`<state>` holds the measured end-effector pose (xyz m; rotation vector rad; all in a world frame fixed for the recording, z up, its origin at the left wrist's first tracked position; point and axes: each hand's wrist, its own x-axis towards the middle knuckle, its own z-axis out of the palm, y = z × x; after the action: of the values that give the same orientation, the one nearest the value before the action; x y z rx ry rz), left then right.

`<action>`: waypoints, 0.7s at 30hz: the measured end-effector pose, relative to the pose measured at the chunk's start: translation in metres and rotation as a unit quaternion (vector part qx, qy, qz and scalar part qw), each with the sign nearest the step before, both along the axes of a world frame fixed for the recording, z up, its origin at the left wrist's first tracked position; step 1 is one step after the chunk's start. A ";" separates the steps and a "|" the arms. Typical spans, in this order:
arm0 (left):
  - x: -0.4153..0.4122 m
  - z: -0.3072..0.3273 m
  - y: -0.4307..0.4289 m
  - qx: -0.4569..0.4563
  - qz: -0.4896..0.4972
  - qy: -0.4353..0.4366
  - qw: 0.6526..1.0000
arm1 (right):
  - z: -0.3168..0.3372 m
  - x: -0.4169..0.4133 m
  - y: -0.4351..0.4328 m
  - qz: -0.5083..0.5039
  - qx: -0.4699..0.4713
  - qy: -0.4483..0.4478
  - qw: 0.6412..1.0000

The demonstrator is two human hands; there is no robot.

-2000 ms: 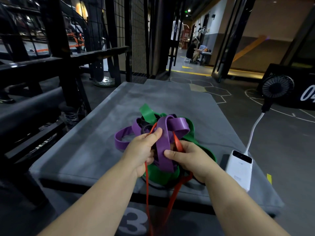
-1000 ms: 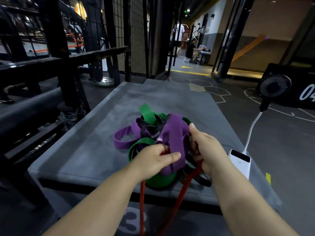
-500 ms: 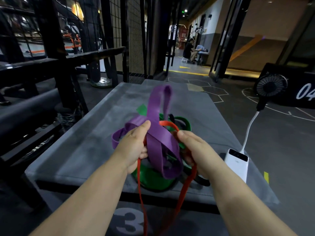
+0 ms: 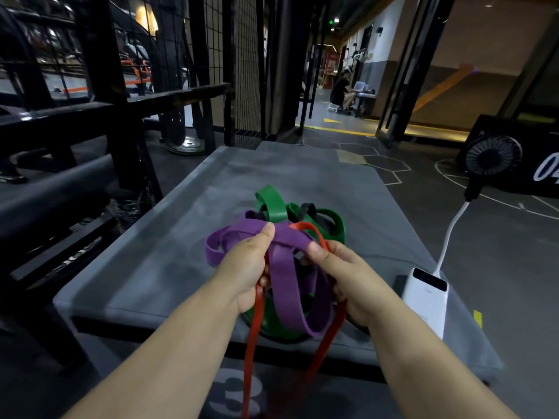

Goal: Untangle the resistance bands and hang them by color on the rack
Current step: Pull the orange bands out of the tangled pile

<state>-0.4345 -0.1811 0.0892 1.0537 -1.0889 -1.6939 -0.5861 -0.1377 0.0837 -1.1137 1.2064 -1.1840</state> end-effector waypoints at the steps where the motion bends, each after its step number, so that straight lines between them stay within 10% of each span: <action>1: 0.000 0.000 -0.001 0.005 0.000 0.008 1.000 | -0.003 0.000 -0.002 -0.030 0.008 -0.002 1.000; 6: 0.003 -0.004 -0.002 0.038 -0.009 0.025 0.999 | -0.005 -0.010 -0.009 -0.186 -0.058 0.177 0.965; 12: 0.004 -0.002 -0.005 0.066 0.011 0.100 0.993 | -0.003 -0.007 -0.002 -0.102 -0.067 0.199 0.972; 21: -0.007 -0.020 -0.011 -0.012 0.014 0.005 1.000 | -0.008 0.007 0.002 0.013 0.029 -0.052 0.998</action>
<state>-0.4415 -0.1919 0.0689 1.0400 -1.0793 -1.6587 -0.5793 -0.1352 0.0755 -1.0087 1.1362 -1.1665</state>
